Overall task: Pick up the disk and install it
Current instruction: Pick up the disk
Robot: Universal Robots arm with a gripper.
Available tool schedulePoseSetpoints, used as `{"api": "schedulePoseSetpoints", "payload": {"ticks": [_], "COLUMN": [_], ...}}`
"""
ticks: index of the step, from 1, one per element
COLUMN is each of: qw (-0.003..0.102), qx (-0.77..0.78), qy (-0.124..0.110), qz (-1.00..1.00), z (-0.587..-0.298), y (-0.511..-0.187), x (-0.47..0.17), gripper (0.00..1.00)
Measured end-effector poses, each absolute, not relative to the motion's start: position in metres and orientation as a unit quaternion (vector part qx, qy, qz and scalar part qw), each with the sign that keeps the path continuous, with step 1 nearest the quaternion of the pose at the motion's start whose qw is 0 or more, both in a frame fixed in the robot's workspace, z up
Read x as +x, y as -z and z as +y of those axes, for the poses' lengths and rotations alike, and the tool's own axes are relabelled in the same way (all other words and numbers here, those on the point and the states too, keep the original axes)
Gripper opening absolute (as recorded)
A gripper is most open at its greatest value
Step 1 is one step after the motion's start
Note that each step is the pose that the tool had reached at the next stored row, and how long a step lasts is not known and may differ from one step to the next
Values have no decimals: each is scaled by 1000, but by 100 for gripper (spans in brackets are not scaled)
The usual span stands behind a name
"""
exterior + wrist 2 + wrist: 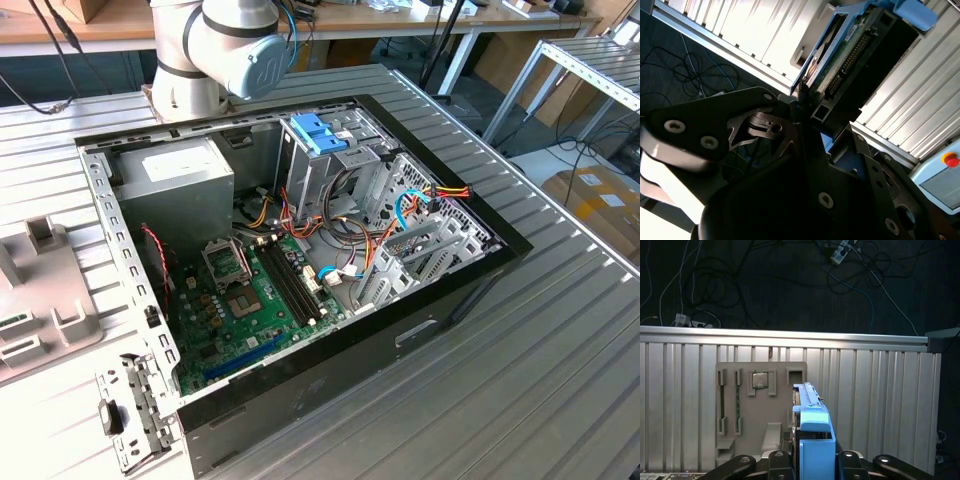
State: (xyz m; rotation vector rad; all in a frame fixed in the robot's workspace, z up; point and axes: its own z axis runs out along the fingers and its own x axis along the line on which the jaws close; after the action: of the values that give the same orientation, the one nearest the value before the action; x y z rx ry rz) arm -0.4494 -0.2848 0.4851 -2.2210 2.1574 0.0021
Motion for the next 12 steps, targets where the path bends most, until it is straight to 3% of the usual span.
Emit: {"api": "schedulePoseSetpoints", "payload": {"ticks": [12], "qw": [23], "qx": [-717], "qy": [-1], "qz": [697], "z": [-285], "y": [-485], "x": [-441], "gripper": [37]}}
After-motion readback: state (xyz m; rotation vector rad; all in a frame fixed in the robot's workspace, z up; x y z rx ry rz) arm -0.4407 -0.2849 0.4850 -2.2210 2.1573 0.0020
